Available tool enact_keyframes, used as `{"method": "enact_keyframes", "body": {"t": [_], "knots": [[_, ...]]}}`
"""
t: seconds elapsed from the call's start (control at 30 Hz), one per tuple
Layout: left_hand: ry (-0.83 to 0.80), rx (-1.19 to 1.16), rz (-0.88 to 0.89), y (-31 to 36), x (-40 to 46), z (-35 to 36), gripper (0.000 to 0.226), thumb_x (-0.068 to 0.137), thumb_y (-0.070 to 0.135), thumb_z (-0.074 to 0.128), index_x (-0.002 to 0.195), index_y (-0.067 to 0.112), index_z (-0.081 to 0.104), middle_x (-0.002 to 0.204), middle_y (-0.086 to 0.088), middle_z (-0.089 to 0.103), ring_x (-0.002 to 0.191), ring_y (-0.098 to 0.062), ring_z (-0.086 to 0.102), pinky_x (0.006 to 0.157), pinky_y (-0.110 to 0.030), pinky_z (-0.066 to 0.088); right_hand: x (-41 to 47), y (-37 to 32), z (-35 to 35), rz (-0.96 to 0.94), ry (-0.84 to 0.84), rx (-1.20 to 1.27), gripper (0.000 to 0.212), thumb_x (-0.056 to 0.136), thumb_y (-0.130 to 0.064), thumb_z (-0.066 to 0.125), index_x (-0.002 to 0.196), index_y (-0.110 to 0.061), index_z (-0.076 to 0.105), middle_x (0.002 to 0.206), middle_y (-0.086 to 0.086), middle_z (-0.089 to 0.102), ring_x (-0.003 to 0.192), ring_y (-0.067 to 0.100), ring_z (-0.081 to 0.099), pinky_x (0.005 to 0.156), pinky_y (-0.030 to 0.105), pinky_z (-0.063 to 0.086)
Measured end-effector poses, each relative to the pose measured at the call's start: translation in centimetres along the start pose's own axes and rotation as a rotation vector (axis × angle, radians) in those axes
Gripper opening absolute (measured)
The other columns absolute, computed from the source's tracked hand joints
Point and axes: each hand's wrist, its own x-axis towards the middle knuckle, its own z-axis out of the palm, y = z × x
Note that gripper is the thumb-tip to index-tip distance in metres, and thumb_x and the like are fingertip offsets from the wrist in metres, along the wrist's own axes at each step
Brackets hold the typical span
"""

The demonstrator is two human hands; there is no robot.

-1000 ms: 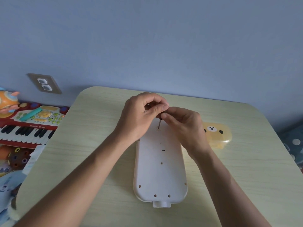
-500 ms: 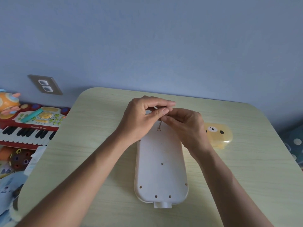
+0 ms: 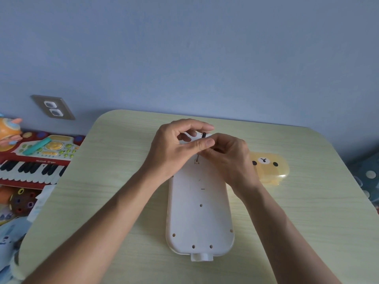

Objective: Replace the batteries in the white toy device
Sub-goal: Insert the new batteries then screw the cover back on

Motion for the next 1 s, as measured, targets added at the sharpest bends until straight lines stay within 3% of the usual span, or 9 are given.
{"method": "enact_keyframes", "body": {"t": [0.1, 0.27, 0.4, 0.5, 0.6, 0.7, 0.8, 0.9, 1.0], "knots": [[0.042, -0.035, -0.009, -0.17, 0.3, 0.13, 0.013, 0.076, 0.015, 0.084, 0.088, 0.016, 0.08, 0.084, 0.0, 0.077, 0.081, -0.023, 0.071, 0.074, -0.039, 0.059, 0.27, 0.13, 0.27, 0.002, 0.033, -0.034, 0.013, 0.082, -0.018, 0.082, 0.082, -0.009, 0.073, 0.081, 0.005, 0.078, 0.071, 0.011, 0.069, 0.066, 0.024, 0.052], [0.001, 0.023, 0.018, -0.07, 0.2, -0.4, 0.012, 0.088, 0.009, 0.074, 0.094, 0.017, 0.08, 0.091, 0.006, 0.079, 0.086, -0.012, 0.073, 0.078, -0.027, 0.058, 0.05, -0.23, -0.38, -0.004, -0.075, -0.012, 0.015, 0.091, -0.013, 0.073, 0.104, -0.013, 0.079, 0.098, -0.002, 0.081, 0.097, 0.013, 0.075, 0.09, 0.029, 0.058], [-0.042, 0.045, 0.018, 0.32, 0.23, -0.61, 0.011, 0.087, 0.014, 0.075, 0.093, 0.021, 0.08, 0.09, 0.008, 0.077, 0.085, -0.011, 0.071, 0.075, -0.024, 0.053, -0.02, -0.02, -0.18, 0.021, -0.017, 0.022, 0.006, 0.089, -0.014, 0.076, 0.089, -0.009, 0.078, 0.091, 0.007, 0.08, 0.092, 0.023, 0.076, 0.087, 0.041, 0.058], [0.008, 0.084, 0.014, 0.51, 0.34, -0.12, 0.011, 0.078, 0.021, 0.082, 0.085, 0.028, 0.079, 0.085, 0.015, 0.075, 0.083, -0.007, 0.067, 0.081, -0.041, 0.056, 0.14, -0.05, 0.13, 0.015, 0.016, -0.007, 0.013, 0.086, -0.018, 0.079, 0.086, -0.006, 0.073, 0.086, 0.013, 0.077, 0.076, 0.022, 0.07, 0.072, 0.036, 0.053], [0.024, 0.086, 0.005, 0.27, 0.33, 0.05, 0.01, 0.083, 0.02, 0.078, 0.088, 0.027, 0.08, 0.086, 0.014, 0.077, 0.084, -0.01, 0.069, 0.083, -0.047, 0.055, 0.01, -0.48, -0.06, 0.002, -0.046, -0.019, 0.015, 0.088, -0.015, 0.076, 0.103, -0.012, 0.077, 0.099, 0.001, 0.08, 0.093, 0.016, 0.076, 0.086, 0.033, 0.058], [-0.003, 0.125, 0.018, 0.33, 0.25, -0.28, 0.014, 0.089, 0.019, 0.073, 0.094, 0.03, 0.079, 0.093, 0.017, 0.078, 0.093, -0.007, 0.07, 0.085, -0.039, 0.053, -0.16, -0.7, -0.41, -0.003, -0.097, 0.019, 0.02, 0.092, -0.01, 0.071, 0.11, -0.015, 0.078, 0.106, -0.006, 0.08, 0.104, 0.009, 0.074, 0.094, 0.028, 0.056], [-0.036, 0.132, 0.008, 0.4, 0.21, -0.47, 0.022, 0.092, 0.012, 0.068, 0.1, 0.029, 0.079, 0.096, 0.018, 0.078, 0.098, -0.002, 0.07, 0.084, -0.024, 0.049, -0.15, -0.58, -0.23, 0.022, -0.054, 0.03, 0.013, 0.091, -0.011, 0.072, 0.098, -0.017, 0.08, 0.094, -0.003, 0.081, 0.095, 0.012, 0.076, 0.086, 0.019, 0.056], [-0.044, 0.128, 0.013, 0.26, -0.04, -0.32, 0.026, 0.094, 0.008, 0.063, 0.107, 0.025, 0.078, 0.103, 0.016, 0.078, 0.102, -0.008, 0.071, 0.093, -0.037, 0.053, 0.04, -0.51, 0.18, 0.041, -0.002, -0.004, 0.006, 0.088, -0.014, 0.076, 0.09, -0.008, 0.077, 0.087, 0.008, 0.079, 0.081, 0.019, 0.074, 0.071, 0.017, 0.052], [-0.067, 0.119, 0.018, 0.44, -0.42, -0.05, 0.027, 0.096, 0.01, 0.062, 0.116, 0.024, 0.075, 0.114, 0.017, 0.075, 0.111, -0.003, 0.068, 0.099, -0.044, 0.051, 0.11, -0.65, 0.44, 0.066, 0.047, -0.007, 0.014, 0.088, -0.018, 0.077, 0.086, -0.004, 0.073, 0.083, 0.01, 0.078, 0.07, 0.008, 0.068, 0.061, 0.013, 0.048]]}}
